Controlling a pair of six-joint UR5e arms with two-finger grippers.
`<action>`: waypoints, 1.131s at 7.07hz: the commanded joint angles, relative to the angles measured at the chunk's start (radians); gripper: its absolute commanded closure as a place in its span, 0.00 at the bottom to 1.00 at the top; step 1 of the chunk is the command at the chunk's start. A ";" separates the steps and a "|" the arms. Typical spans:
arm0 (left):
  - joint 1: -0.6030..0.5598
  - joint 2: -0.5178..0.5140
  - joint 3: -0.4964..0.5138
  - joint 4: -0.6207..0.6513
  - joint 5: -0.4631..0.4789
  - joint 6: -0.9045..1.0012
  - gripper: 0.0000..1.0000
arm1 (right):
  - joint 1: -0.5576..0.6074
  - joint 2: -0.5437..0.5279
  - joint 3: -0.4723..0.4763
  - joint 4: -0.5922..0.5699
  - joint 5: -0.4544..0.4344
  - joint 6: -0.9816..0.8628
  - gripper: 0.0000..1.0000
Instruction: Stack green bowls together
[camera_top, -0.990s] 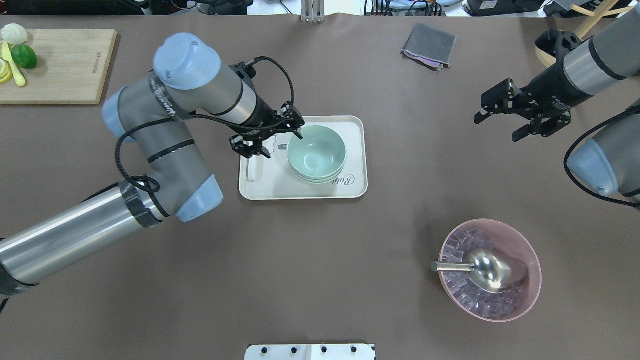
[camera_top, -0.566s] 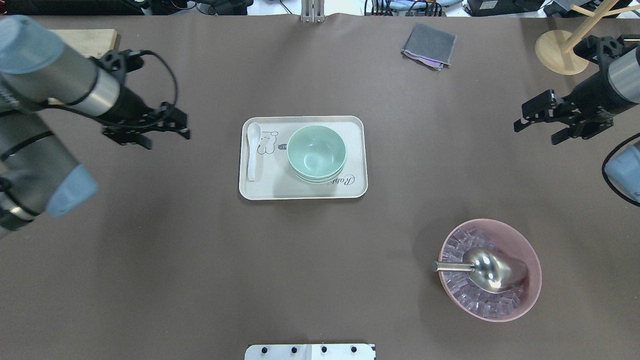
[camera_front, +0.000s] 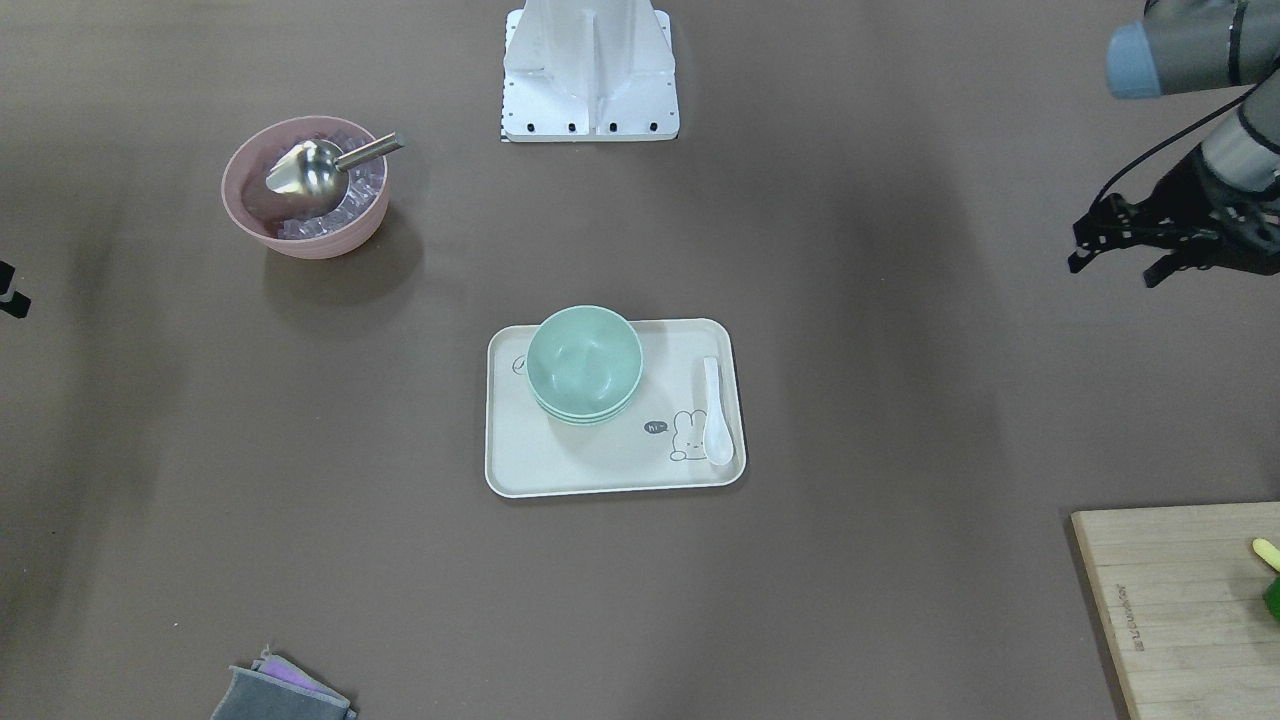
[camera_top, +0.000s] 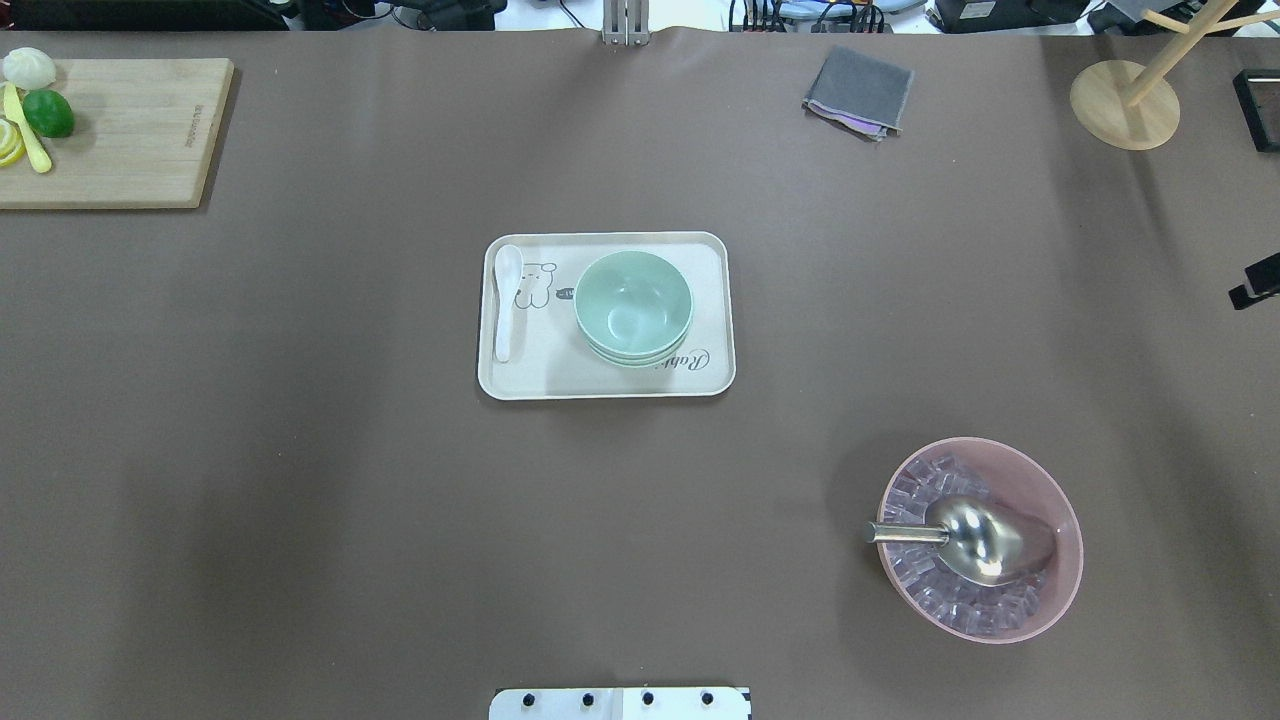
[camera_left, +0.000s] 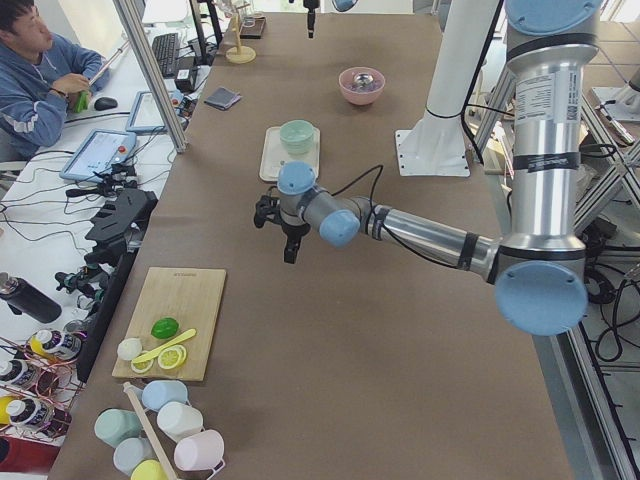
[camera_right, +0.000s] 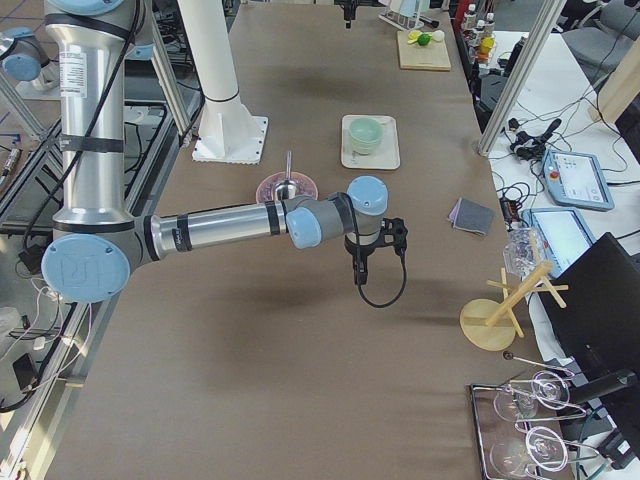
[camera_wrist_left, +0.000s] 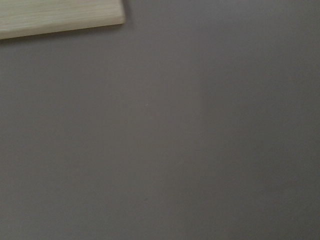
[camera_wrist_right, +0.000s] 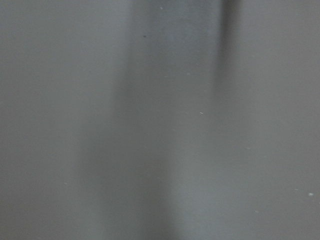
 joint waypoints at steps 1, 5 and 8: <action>-0.101 0.094 0.000 0.001 -0.005 0.151 0.02 | 0.061 -0.014 -0.003 -0.089 -0.024 -0.155 0.00; -0.109 0.139 0.020 0.009 -0.011 0.152 0.02 | 0.062 -0.048 -0.005 -0.088 -0.024 -0.159 0.00; -0.178 0.128 0.039 0.102 -0.139 0.145 0.02 | 0.078 -0.069 -0.018 -0.091 -0.014 -0.244 0.00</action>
